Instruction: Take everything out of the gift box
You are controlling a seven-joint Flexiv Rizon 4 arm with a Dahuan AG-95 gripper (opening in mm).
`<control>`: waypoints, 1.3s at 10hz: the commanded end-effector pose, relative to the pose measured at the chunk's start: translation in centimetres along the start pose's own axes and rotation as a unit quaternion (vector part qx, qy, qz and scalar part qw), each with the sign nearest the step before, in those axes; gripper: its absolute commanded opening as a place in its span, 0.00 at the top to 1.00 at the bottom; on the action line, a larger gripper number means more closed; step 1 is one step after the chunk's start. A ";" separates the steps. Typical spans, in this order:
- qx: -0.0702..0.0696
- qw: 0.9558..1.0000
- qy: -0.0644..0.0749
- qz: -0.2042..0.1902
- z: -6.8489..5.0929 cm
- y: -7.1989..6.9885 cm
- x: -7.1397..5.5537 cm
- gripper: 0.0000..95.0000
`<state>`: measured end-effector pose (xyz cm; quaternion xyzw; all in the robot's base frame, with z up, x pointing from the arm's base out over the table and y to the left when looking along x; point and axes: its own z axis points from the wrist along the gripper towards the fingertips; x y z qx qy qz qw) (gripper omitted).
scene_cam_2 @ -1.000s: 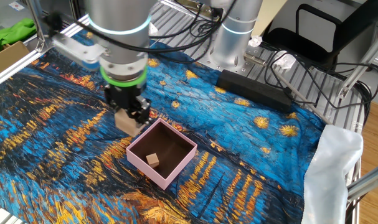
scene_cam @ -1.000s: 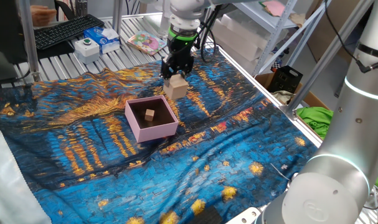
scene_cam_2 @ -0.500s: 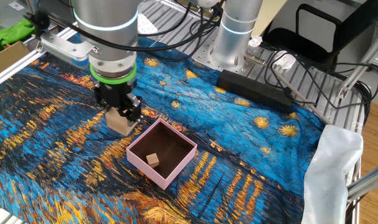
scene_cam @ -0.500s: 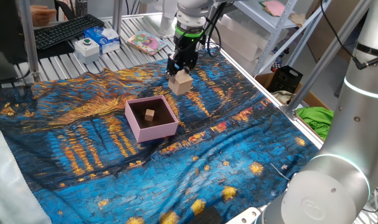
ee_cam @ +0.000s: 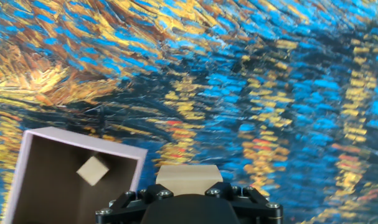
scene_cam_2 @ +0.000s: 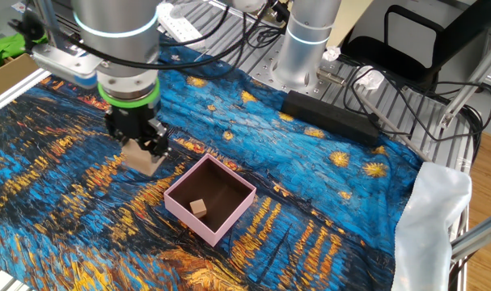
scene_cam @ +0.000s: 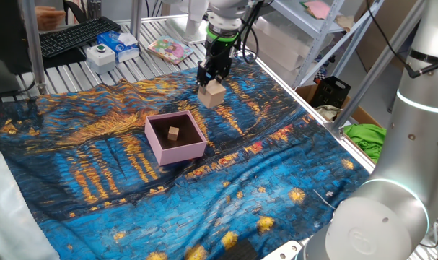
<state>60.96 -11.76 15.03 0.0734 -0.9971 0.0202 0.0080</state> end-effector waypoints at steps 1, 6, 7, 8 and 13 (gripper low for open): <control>0.001 1.000 -0.005 -0.004 0.6 -0.5 -0.3 1.00; -0.002 1.000 -0.011 -0.012 3.1 -1.6 -1.1 1.00; -0.003 1.000 -0.011 -0.013 3.3 -1.6 -1.2 1.00; -0.006 1.000 -0.015 -0.013 4.3 -1.8 -1.7 1.00; -0.011 0.999 -0.032 -0.016 7.1 -1.9 -3.2 1.00</control>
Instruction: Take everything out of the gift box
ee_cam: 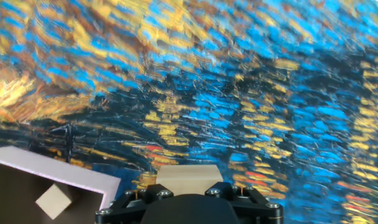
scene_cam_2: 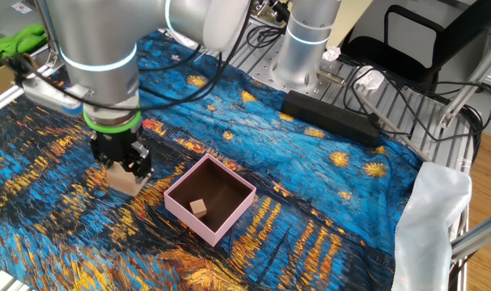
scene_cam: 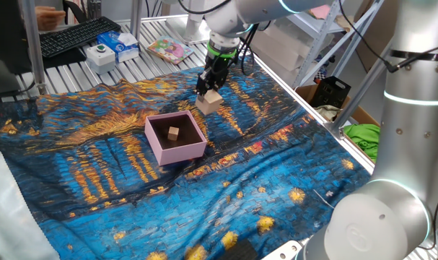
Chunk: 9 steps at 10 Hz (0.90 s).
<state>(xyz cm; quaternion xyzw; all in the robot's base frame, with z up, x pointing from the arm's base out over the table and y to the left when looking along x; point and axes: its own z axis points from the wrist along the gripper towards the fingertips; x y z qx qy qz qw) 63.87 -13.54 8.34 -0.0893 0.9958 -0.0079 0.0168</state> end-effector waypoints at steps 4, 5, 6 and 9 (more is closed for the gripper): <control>-0.006 1.000 -0.018 0.002 2.2 0.0 -1.1 1.00; -0.008 1.000 -0.020 0.004 2.5 0.0 -1.2 1.00; -0.008 1.000 -0.021 0.006 2.7 0.0 -1.3 1.00; -0.006 1.000 -0.016 0.024 3.0 0.0 -1.4 1.00</control>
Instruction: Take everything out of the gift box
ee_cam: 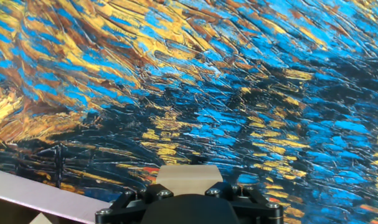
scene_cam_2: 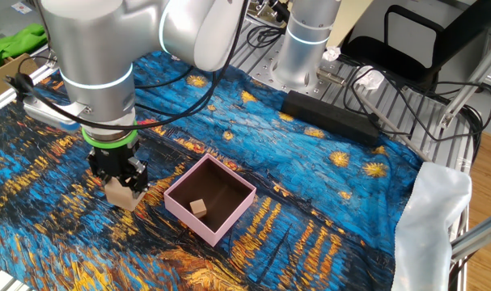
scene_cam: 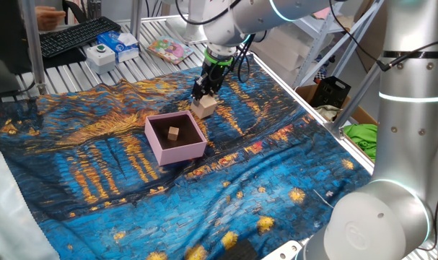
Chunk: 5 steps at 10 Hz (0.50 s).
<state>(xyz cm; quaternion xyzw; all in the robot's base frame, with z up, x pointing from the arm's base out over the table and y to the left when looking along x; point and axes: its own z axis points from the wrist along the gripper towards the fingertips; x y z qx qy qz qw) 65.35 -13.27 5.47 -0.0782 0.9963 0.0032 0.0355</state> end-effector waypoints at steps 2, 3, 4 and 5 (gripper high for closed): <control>0.004 1.000 0.004 0.030 0.2 0.0 0.0 0.40; 0.003 0.999 0.004 0.037 0.2 0.0 0.0 0.20; 0.003 0.999 0.005 0.044 0.2 0.0 0.0 0.20; 0.003 0.999 0.005 0.047 0.2 0.0 0.0 0.00</control>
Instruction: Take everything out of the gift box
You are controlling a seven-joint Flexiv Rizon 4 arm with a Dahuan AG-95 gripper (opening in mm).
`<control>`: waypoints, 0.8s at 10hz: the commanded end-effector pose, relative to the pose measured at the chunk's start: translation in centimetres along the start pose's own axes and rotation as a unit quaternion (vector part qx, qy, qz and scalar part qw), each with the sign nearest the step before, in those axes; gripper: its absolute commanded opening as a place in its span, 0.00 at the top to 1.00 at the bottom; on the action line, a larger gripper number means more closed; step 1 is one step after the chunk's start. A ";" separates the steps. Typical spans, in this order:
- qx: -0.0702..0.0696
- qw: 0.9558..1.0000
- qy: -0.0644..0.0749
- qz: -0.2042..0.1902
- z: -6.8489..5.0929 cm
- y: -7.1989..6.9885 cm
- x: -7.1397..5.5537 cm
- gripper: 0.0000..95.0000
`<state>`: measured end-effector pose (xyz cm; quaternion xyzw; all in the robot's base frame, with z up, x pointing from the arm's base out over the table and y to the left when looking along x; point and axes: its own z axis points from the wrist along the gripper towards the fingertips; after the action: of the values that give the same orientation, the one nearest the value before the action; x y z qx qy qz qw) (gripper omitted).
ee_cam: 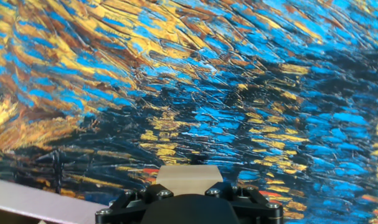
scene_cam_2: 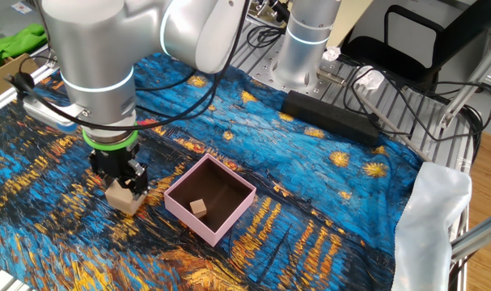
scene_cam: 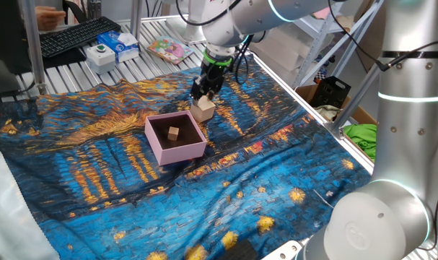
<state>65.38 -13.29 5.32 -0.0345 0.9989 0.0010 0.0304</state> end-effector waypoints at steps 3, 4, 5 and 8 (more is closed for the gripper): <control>-0.003 1.000 0.000 0.006 -0.3 -0.1 0.1 0.20; -0.007 1.000 0.001 0.008 -0.6 -0.1 0.2 0.20; -0.008 1.000 0.002 0.009 -0.8 0.0 0.2 0.20; -0.008 1.000 0.015 0.013 -1.8 0.3 0.3 0.20</control>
<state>64.98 -12.93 7.15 -0.0203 0.9996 0.0105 0.0137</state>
